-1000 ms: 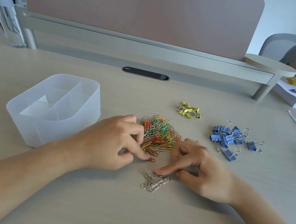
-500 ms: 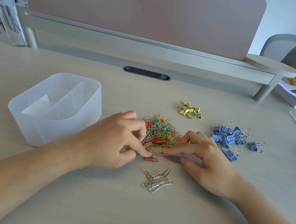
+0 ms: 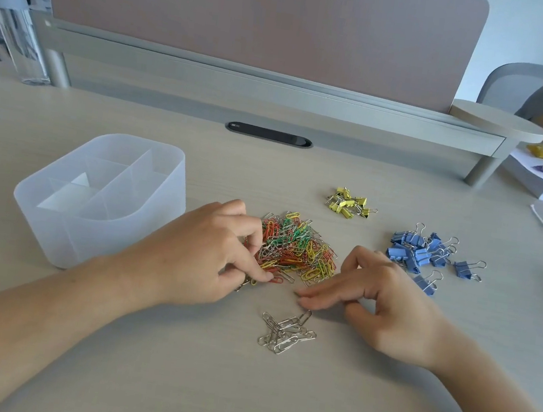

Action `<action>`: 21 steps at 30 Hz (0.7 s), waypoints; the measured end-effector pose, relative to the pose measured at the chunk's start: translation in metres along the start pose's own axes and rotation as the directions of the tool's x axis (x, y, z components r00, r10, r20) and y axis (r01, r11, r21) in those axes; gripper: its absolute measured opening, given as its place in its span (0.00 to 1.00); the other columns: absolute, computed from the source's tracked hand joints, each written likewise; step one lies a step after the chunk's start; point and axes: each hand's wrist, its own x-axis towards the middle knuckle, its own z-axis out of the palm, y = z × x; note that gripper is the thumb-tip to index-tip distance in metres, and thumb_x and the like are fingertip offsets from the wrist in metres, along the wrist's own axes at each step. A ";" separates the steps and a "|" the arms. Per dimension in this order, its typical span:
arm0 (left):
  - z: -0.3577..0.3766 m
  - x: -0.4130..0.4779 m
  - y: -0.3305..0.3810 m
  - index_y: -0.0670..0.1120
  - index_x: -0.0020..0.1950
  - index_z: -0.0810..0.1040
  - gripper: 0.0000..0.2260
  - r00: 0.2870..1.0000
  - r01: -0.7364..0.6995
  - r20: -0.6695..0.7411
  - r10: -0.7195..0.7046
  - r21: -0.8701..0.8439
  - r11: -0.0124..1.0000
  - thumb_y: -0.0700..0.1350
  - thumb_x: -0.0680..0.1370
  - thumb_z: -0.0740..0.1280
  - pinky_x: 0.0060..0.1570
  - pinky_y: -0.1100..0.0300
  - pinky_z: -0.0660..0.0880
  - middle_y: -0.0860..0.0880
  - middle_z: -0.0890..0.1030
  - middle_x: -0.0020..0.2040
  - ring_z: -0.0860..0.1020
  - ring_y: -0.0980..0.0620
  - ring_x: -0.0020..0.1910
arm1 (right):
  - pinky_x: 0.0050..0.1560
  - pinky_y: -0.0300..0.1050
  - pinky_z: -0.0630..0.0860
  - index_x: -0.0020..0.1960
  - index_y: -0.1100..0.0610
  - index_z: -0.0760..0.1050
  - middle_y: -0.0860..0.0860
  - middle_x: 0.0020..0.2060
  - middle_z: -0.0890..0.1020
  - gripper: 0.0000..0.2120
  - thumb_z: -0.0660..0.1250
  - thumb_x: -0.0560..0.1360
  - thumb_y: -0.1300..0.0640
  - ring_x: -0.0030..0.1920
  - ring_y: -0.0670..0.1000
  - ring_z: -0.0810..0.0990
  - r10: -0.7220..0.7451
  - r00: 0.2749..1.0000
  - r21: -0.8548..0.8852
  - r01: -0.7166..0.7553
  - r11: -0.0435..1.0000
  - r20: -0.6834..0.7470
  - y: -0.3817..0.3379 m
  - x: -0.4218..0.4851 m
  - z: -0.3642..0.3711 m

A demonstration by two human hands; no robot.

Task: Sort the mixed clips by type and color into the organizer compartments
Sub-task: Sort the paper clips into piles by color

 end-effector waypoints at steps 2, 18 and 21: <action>0.002 -0.001 0.000 0.62 0.53 0.84 0.18 1.000 0.005 0.015 -0.005 0.010 1.000 0.45 0.73 0.59 0.41 0.65 0.65 0.61 0.71 0.43 0.64 0.56 0.41 | 0.49 0.37 0.69 0.49 0.43 0.85 0.31 0.49 0.82 0.27 0.58 0.65 0.68 0.45 0.47 0.71 0.016 1.000 0.115 -0.016 0.993 0.002 -0.002 -0.001 -0.001; 0.009 0.000 0.012 0.60 0.64 0.78 0.25 0.998 -0.012 0.065 0.007 0.076 0.997 0.43 0.72 0.53 0.49 0.57 0.71 0.56 0.71 0.49 0.63 0.55 0.45 | 0.44 0.39 0.74 0.45 0.43 0.86 0.42 0.41 0.85 0.25 0.57 0.64 0.66 0.45 0.49 0.75 0.085 0.996 0.270 -0.084 0.959 0.009 -0.010 -0.002 -0.006; 0.007 -0.001 0.012 0.62 0.65 0.77 0.26 0.998 -0.020 0.068 0.015 0.080 0.997 0.43 0.72 0.54 0.50 0.57 0.70 0.56 0.71 0.49 0.62 0.56 0.45 | 0.43 0.40 0.73 0.43 0.41 0.85 0.46 0.37 0.83 0.24 0.58 0.65 0.64 0.43 0.49 0.76 0.140 0.989 0.279 -0.119 0.953 -0.056 -0.005 -0.002 -0.007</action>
